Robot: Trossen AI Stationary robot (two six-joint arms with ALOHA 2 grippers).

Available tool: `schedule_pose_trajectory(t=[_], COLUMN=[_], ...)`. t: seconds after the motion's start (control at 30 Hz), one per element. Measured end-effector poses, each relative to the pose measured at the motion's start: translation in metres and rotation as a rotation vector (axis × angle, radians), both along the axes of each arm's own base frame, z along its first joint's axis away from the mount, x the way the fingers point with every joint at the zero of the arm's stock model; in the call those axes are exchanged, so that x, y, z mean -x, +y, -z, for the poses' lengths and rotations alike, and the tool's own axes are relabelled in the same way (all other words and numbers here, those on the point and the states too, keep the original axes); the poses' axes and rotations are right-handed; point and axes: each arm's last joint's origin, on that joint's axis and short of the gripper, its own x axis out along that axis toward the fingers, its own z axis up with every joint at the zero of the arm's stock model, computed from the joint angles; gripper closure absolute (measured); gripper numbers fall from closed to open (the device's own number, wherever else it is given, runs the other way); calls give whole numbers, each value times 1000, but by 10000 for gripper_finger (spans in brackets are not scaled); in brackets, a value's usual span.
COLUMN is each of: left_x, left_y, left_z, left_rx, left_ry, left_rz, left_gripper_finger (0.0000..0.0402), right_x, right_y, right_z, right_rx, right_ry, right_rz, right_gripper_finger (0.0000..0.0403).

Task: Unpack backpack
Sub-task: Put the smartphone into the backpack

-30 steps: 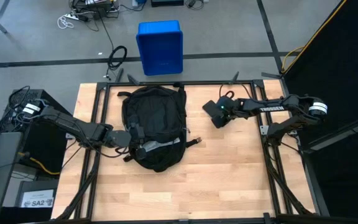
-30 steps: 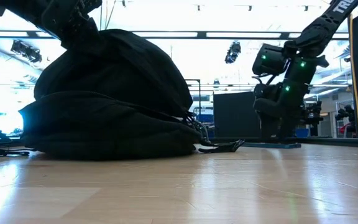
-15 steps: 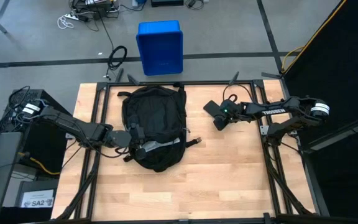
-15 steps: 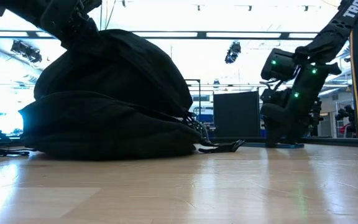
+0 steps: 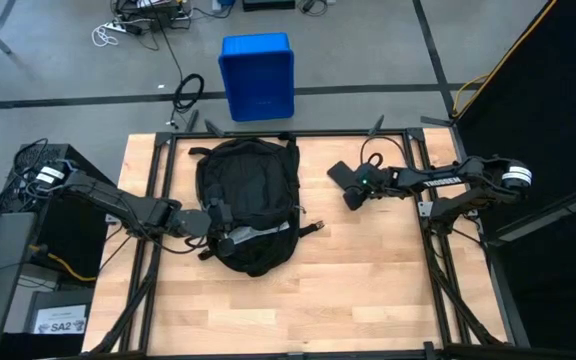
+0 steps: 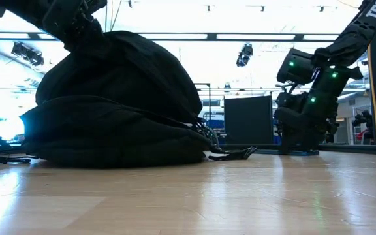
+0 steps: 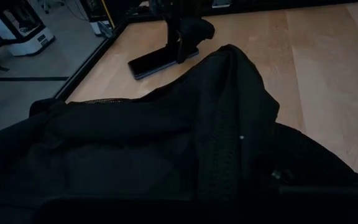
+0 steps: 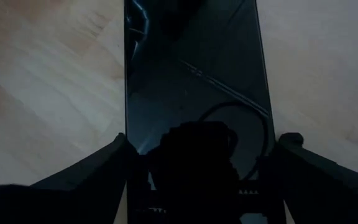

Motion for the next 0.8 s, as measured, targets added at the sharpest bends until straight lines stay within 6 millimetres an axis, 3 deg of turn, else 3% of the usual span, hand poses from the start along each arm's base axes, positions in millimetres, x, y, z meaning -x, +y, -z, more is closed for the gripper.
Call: schedule_pose_trajectory(t=[0.27,0.57,0.8], left_x=[0,0,1], left_y=[0,0,0], left_z=[0,1,1], left_rx=[0,-3,-5], left_ry=[1,8,15], left_rz=[0,0,0], left_gripper_finger=[401,401,401], right_x=[-16,-37,-44], right_y=[-1,-1,12], right_z=[-14,-31,-34], right_rx=[-128,-290,-392], right_ry=[-95,-317,-379], right_rz=[-54,-165,-243], right_gripper_finger=[84,84,84])
